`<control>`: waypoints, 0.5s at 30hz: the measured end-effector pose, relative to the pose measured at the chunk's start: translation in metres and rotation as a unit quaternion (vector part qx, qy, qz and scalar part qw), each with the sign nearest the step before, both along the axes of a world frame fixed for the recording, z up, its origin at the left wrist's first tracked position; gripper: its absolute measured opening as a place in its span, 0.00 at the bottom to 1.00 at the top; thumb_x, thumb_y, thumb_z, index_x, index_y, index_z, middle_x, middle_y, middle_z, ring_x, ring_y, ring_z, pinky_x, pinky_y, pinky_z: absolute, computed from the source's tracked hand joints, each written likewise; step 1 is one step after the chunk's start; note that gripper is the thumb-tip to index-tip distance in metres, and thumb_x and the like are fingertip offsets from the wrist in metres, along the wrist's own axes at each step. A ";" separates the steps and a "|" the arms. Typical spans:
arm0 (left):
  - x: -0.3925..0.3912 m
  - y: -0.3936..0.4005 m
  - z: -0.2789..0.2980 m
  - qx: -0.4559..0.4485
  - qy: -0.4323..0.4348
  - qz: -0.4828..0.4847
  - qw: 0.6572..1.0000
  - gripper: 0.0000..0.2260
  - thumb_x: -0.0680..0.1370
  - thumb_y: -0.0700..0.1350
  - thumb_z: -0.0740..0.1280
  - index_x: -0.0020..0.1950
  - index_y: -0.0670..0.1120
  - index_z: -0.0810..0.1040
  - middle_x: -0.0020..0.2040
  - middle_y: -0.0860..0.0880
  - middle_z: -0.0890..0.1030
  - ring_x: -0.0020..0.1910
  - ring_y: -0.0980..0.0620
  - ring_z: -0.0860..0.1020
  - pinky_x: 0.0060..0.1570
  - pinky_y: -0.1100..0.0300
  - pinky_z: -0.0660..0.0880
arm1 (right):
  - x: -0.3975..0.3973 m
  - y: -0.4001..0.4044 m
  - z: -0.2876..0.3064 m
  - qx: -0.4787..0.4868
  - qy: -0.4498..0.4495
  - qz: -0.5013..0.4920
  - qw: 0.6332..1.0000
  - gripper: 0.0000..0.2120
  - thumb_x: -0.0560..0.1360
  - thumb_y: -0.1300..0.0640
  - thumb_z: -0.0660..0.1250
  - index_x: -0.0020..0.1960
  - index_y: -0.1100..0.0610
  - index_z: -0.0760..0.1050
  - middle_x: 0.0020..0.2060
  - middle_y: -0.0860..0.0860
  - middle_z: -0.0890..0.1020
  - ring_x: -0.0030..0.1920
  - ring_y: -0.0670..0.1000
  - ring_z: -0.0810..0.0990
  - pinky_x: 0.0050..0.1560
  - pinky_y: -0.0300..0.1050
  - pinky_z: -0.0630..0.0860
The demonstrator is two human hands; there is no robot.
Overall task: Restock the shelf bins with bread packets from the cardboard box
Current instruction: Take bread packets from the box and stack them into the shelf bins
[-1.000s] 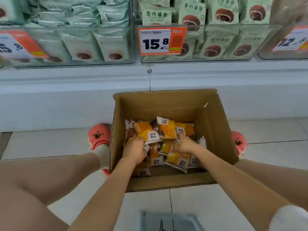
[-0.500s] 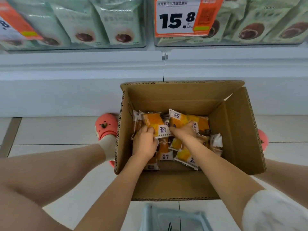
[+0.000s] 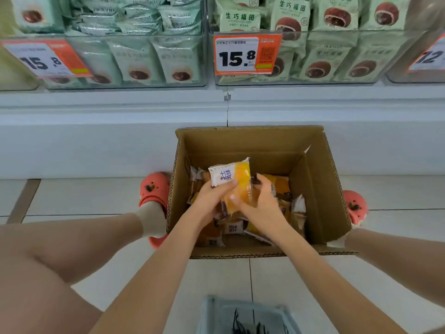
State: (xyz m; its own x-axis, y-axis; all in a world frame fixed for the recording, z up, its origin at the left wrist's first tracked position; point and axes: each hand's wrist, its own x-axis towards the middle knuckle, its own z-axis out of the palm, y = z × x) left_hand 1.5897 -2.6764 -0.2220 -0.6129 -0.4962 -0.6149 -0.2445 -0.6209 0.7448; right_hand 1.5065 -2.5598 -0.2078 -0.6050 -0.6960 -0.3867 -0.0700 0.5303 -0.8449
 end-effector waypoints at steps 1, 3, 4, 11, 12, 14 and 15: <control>0.005 -0.002 0.003 -0.025 -0.004 -0.032 0.999 0.16 0.73 0.43 0.72 0.61 0.46 0.77 0.56 0.45 0.82 0.55 0.46 0.80 0.58 0.47 0.76 | -0.008 0.001 0.008 -0.026 0.033 -0.010 0.999 0.41 0.71 0.42 0.69 0.76 0.48 0.49 0.70 0.48 0.67 0.69 0.50 0.67 0.66 0.51 0.71; 0.014 -0.002 0.012 -0.059 -0.019 -0.088 0.994 0.18 0.71 0.43 0.74 0.60 0.45 0.78 0.54 0.46 0.83 0.53 0.47 0.82 0.57 0.49 0.77 | -0.023 0.001 0.030 -0.074 0.126 0.014 0.989 0.29 0.77 0.48 0.64 0.74 0.47 0.56 0.68 0.44 0.68 0.67 0.44 0.65 0.66 0.43 0.66; 0.016 -0.001 0.017 -0.067 -0.024 -0.111 0.991 0.17 0.71 0.43 0.74 0.59 0.45 0.78 0.53 0.47 0.84 0.52 0.48 0.82 0.56 0.50 0.78 | -0.028 -0.001 0.040 -0.089 0.158 0.044 0.983 0.24 0.78 0.50 0.63 0.72 0.46 0.61 0.66 0.41 0.70 0.65 0.40 0.66 0.65 0.41 0.65; 0.016 0.018 0.036 -0.104 -0.037 -0.188 0.976 0.12 0.72 0.45 0.73 0.54 0.49 0.78 0.50 0.50 0.83 0.51 0.52 0.81 0.52 0.58 0.78 | -0.040 -0.012 0.051 -0.066 0.191 0.180 0.963 0.08 0.77 0.54 0.65 0.45 0.55 0.81 0.40 0.44 0.82 0.43 0.43 0.78 0.46 0.40 0.74; 0.016 0.019 0.037 -0.108 -0.042 -0.194 0.974 0.13 0.72 0.45 0.74 0.55 0.49 0.78 0.52 0.50 0.83 0.52 0.52 0.81 0.53 0.57 0.78 | -0.040 -0.012 0.050 -0.064 0.200 0.172 0.962 0.08 0.78 0.54 0.64 0.44 0.55 0.81 0.39 0.45 0.81 0.41 0.44 0.78 0.42 0.38 0.72; 0.016 0.021 0.038 -0.112 -0.052 -0.213 0.969 0.17 0.71 0.46 0.75 0.58 0.47 0.78 0.54 0.49 0.83 0.54 0.51 0.81 0.56 0.54 0.77 | -0.040 -0.013 0.046 -0.047 0.224 0.155 0.961 0.09 0.79 0.54 0.63 0.42 0.55 0.78 0.36 0.45 0.79 0.37 0.45 0.76 0.36 0.36 0.69; 0.015 0.021 0.039 -0.111 -0.057 -0.224 0.967 0.19 0.71 0.47 0.75 0.60 0.46 0.77 0.54 0.49 0.83 0.54 0.50 0.81 0.56 0.53 0.77 | -0.041 -0.014 0.044 -0.034 0.231 0.140 0.962 0.10 0.79 0.54 0.62 0.41 0.54 0.76 0.36 0.45 0.78 0.36 0.45 0.75 0.34 0.36 0.67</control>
State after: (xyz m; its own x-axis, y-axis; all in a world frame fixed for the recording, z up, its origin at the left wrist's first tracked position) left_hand 1.6049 -2.6550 -0.1831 -0.7309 -0.3247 -0.6003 -0.5405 -0.2617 0.7996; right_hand 1.4656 -2.5737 -0.1635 -0.4857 -0.8713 -0.0696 -0.5790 0.3804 -0.7212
